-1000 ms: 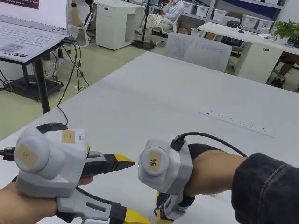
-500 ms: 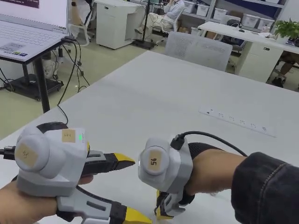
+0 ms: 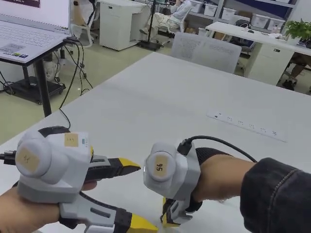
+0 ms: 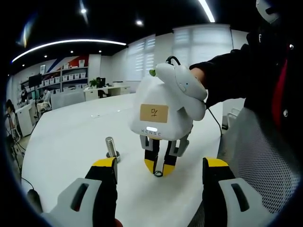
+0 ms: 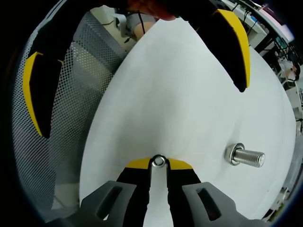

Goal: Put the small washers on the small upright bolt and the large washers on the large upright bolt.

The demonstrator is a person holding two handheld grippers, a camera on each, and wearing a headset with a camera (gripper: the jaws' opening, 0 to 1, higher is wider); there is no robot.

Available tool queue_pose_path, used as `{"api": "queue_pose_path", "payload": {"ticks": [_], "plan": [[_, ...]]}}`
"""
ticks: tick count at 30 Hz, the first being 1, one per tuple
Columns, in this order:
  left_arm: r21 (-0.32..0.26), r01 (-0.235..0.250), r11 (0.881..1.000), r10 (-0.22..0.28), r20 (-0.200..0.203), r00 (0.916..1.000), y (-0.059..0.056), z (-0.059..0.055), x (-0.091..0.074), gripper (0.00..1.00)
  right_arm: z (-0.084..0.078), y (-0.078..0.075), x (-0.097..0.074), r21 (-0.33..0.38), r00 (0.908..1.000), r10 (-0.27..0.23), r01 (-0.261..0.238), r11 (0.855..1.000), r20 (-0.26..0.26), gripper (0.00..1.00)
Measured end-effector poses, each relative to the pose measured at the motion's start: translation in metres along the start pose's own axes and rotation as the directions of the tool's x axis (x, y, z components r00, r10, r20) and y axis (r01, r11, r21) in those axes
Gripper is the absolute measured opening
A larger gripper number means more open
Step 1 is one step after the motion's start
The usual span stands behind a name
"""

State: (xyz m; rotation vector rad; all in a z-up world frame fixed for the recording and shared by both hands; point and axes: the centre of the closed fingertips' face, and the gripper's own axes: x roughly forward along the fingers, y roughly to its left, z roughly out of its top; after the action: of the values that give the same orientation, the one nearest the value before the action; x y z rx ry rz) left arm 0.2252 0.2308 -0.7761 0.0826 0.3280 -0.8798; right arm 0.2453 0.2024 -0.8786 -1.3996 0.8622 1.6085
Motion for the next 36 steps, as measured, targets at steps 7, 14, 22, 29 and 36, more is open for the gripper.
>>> {"api": "queue_pose_path", "payload": {"ticks": [7, 14, 22, 29, 36], "plan": [[0.0, 0.003, 1.0, -0.003, -0.002, 1.0, 0.0, -0.001, 0.001, 0.73, -0.002, 0.0, -0.002, 0.007, 1.0, -0.001, 0.001, 1.0, -0.002, 0.13], [0.002, 0.007, 1.0, -0.007, -0.003, 1.0, 0.0, 0.0, 0.002, 0.73, -0.004, -0.002, -0.008, 0.022, 0.9999, -0.011, 0.011, 1.0, 0.005, 0.13], [0.004, 0.011, 1.0, -0.011, -0.003, 0.9999, 0.0, 0.0, 0.004, 0.73, -0.016, 0.0, -0.016, 0.045, 0.9998, -0.02, 0.02, 0.999, -0.001, 0.13], [0.007, 0.019, 1.0, -0.019, -0.001, 0.9998, -0.001, 0.001, 0.006, 0.73, -0.029, 0.002, -0.02, 0.073, 0.9997, -0.025, 0.025, 0.997, -0.007, 0.13], [0.007, 0.025, 1.0, -0.025, -0.006, 0.9997, -0.002, 0.0, 0.007, 0.73, -0.044, 0.006, -0.024, 0.109, 0.9994, -0.034, 0.034, 0.993, -0.006, 0.13]]}}
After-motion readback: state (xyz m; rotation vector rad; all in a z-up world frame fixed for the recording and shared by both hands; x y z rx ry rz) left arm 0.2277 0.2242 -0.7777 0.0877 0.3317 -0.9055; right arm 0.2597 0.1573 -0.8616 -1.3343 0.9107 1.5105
